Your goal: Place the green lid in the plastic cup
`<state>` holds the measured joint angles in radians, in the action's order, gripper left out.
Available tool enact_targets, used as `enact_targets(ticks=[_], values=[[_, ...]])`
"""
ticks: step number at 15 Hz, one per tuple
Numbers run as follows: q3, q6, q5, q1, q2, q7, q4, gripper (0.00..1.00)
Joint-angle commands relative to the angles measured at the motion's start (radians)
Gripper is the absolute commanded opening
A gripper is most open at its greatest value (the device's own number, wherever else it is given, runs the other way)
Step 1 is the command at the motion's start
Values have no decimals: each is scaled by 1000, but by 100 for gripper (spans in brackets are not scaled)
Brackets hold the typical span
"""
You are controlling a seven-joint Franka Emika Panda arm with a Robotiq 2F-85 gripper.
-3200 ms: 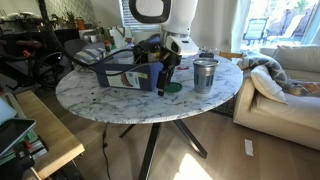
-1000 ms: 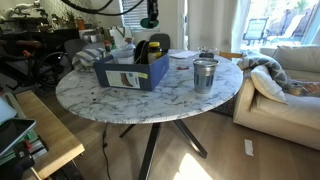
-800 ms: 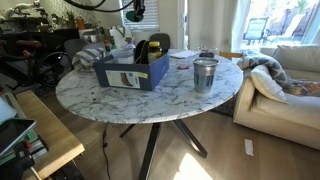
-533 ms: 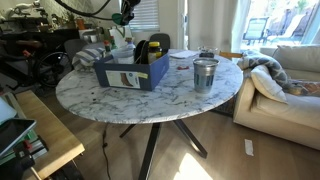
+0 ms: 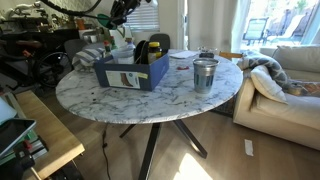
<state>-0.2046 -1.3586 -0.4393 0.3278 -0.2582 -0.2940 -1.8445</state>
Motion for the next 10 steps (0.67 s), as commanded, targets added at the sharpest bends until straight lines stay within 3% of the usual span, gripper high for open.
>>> enact_targets(ticks=[1, 10], values=[[-5, 0, -16, 1, -48, 14, 39, 0], [34, 29, -97, 1, -202, 46, 120, 0]])
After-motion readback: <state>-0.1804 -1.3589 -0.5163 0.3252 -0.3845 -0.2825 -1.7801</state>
